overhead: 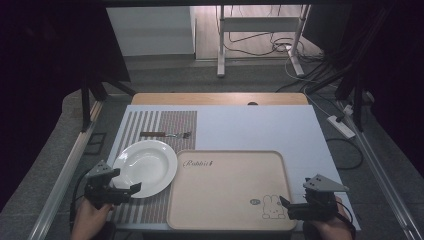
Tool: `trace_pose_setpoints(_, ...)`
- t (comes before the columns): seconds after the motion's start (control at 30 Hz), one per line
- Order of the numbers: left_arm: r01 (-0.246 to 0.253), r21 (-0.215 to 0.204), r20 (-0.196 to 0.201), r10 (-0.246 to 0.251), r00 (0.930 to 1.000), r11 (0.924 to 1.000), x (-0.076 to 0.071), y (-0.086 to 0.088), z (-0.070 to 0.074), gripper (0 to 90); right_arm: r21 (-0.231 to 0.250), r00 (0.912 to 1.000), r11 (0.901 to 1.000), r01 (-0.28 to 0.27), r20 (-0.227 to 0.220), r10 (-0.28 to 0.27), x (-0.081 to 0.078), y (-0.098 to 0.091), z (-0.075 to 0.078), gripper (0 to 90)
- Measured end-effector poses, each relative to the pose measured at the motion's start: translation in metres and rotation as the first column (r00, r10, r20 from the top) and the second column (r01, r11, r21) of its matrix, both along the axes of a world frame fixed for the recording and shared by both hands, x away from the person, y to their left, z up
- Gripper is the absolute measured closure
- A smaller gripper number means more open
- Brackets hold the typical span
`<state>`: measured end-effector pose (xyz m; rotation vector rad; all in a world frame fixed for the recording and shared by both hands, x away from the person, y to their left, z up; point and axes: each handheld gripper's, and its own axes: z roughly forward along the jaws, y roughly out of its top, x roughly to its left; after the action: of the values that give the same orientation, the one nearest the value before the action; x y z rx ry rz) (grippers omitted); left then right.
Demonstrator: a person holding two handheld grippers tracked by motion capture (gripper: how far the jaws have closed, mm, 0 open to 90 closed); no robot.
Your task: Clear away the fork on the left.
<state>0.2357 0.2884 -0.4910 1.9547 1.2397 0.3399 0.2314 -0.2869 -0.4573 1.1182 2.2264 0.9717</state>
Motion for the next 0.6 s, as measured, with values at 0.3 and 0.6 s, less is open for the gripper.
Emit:
trace_pose_setpoints(0.3, -0.006, -0.015, 0.026, 0.007, 0.9996, 0.9999, 0.026, -0.001, 0.003, 0.0, 0.006, 1.0, 1.0, 0.003, -0.002, -0.003, 0.0, -0.001, 0.0, 0.0)
trace_pose_setpoints(0.6, -0.008, 0.02, 0.042, 0.007, 0.9991, 0.9998, 0.063, -0.005, 0.006, 0.0, 0.004, 1.0, 1.0, 0.003, -0.003, -0.003, 0.0, -0.001, 0.0, 0.0)
